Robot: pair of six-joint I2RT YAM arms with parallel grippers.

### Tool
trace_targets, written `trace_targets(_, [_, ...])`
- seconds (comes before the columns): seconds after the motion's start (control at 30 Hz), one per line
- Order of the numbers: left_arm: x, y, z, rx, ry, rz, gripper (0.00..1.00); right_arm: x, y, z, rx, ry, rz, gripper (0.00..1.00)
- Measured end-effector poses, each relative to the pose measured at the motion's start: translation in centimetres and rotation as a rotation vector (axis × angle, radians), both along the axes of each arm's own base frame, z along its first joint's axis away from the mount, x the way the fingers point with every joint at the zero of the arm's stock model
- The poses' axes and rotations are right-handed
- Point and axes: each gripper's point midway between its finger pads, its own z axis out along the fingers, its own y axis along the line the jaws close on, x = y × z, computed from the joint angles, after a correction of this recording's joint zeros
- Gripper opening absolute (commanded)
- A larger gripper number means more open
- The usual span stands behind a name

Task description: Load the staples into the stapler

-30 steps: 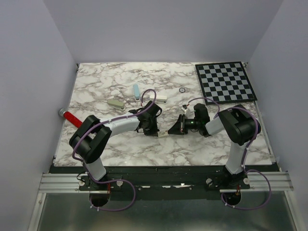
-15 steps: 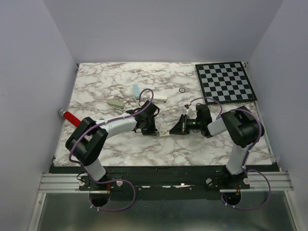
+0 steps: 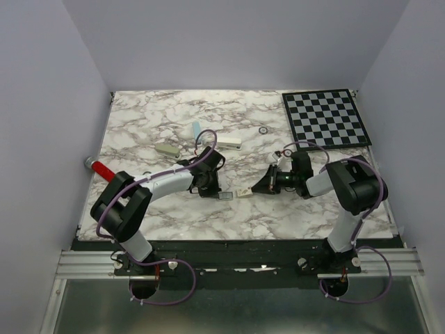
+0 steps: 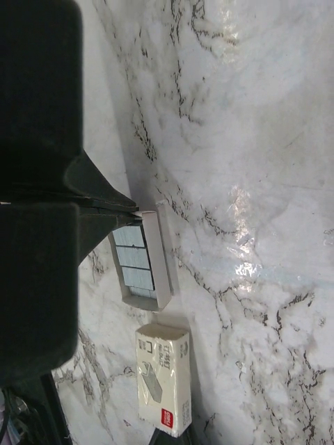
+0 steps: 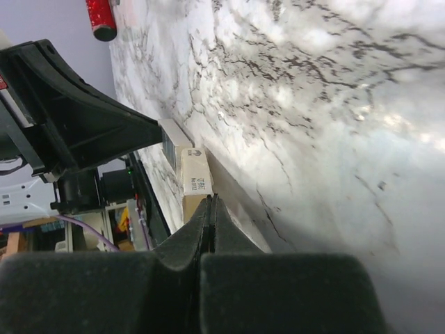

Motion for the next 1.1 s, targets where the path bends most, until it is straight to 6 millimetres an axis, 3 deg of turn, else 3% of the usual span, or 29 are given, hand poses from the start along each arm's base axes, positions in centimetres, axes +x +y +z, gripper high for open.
trace_targets(0.27, [0.6,-0.2,1.0,0.015,-0.022,-0.017,0.0,1.1,-3.1,0.2,-0.045,-0.005,-0.102,0.01])
trace_targets(0.5, [1.5,-3.0,1.7,-0.002,-0.044,-0.061,0.02,2.0,-5.6,0.0,-0.123,-0.004,-0.199,0.04])
trace_targets(0.6, [1.6,-3.7,1.4,0.002,-0.041,-0.076,0.18,2.1,-6.4,-0.5,-0.166,0.012,-0.232,0.12])
trace_targets(0.77, [1.4,-3.7,1.2,0.015,-0.036,-0.079,0.3,1.9,-7.5,-0.9,-0.236,0.024,-0.272,0.2])
trace_targets(0.93, [1.6,-3.1,1.1,0.035,-0.048,-0.066,0.39,2.1,-8.6,-0.6,-0.308,-0.002,-0.315,0.36])
trace_targets(1.1, [1.6,-1.2,1.6,0.047,-0.06,-0.029,0.71,2.1,-9.9,0.0,-0.379,-0.026,-0.363,0.6])
